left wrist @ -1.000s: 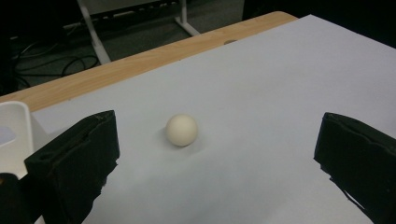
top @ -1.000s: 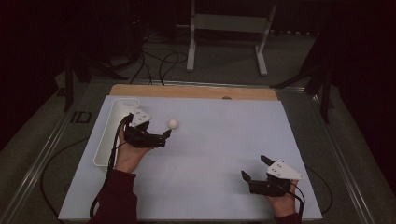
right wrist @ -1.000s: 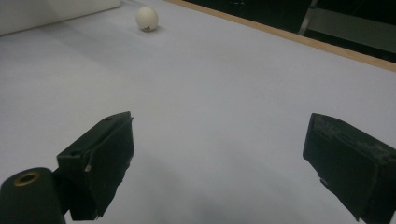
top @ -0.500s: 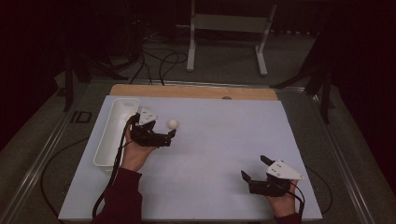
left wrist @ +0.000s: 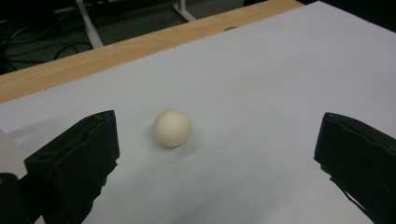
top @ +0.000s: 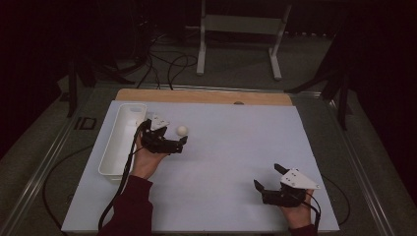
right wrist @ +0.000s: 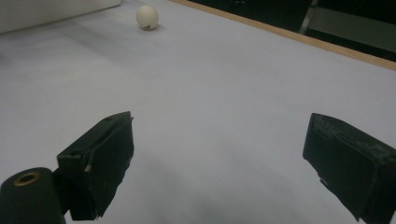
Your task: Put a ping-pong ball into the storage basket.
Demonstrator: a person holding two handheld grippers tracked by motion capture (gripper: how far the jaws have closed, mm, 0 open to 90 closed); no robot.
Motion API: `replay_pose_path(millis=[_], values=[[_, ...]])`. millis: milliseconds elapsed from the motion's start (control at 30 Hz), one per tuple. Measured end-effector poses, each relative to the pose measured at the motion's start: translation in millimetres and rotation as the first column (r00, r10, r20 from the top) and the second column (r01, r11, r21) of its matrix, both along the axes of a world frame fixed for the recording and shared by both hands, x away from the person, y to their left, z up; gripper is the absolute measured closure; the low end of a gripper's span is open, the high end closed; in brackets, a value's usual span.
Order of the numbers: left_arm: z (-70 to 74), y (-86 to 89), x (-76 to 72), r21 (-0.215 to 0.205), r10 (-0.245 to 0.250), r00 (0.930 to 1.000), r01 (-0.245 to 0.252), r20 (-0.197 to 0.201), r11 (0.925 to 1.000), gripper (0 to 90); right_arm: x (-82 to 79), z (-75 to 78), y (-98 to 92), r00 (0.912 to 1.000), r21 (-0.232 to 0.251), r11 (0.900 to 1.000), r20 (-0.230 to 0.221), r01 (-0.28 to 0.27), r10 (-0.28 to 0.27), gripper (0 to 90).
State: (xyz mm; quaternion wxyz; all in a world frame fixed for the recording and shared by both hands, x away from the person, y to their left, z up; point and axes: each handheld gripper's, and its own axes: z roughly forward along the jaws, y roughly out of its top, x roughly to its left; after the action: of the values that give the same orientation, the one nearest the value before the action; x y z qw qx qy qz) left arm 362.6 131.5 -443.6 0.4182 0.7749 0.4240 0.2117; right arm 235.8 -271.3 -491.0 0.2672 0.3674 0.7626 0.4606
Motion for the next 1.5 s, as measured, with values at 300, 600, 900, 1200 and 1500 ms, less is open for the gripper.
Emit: replay_pose_path(millis=[300,600,900,1200,1500], values=[[-6.5,-1.2,5.8,0.004,0.004,1.0000,-0.004,-0.004,1.0000,0.8,0.0,0.0,0.0,1.0000,-0.001,1.000,0.001,0.000,0.000,8.4],[-13.1,-2.2,11.7,-0.006,0.007,0.9998,-0.007,-0.016,1.0000,0.8,-0.1,0.0,0.2,1.0000,-0.012,1.000,0.005,0.002,-0.002,8.5],[-18.6,-2.1,16.7,-0.005,0.020,0.9995,-0.021,-0.023,0.9998,0.8,-0.4,0.1,0.3,1.0000,-0.010,1.000,0.004,0.000,0.000,8.4],[-25.4,-2.9,21.0,-0.002,0.035,0.9989,-0.035,-0.030,0.9994,0.8,-0.5,0.4,0.1,1.0000,-0.008,1.000,0.009,0.000,0.000,8.4],[-30.2,-0.4,26.5,-0.008,0.041,0.9980,-0.041,-0.049,0.9991,0.8,-0.6,0.5,-0.1,1.0000,-0.007,1.000,0.010,0.001,-0.001,8.4]])
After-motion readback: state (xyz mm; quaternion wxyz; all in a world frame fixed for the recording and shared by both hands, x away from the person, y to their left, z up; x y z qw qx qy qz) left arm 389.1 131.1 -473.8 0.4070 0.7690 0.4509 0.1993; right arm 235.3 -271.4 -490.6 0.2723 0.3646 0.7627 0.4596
